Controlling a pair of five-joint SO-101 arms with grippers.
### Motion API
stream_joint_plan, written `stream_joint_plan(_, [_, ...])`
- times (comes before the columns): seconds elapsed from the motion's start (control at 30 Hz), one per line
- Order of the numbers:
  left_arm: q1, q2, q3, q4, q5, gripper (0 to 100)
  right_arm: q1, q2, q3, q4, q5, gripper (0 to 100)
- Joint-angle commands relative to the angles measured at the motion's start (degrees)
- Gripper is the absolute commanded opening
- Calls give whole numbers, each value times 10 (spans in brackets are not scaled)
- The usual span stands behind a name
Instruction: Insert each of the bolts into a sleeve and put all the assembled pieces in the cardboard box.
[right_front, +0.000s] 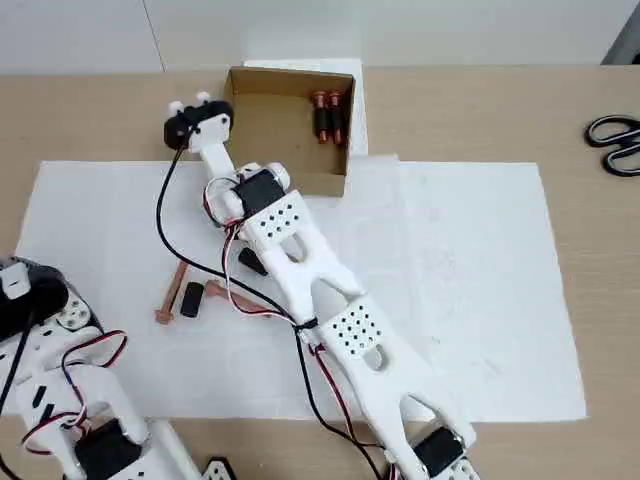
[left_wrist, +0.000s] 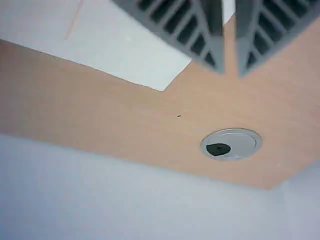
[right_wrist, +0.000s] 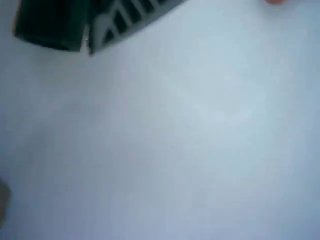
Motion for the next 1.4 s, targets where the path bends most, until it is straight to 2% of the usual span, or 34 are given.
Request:
stream_joint_plan(0.0, [-2,-7,-22,2,2,6,0,4,-22,-8,1,176])
stream_joint_plan(0.3, [-2,-7,-24,2,-1,6,6,16,-23,7,0,176])
stream_joint_plan(0.6, [-1,-7,-24,2,-1,6,26,-69,-22,76,-25,176])
stream_joint_plan(1.0, [0,-7,-25,2,-1,6,14,-167,-21,75,-28,173])
stream_joint_plan(1.37, [-1,-7,-25,2,-1,6,11,-68,5,37,3,173])
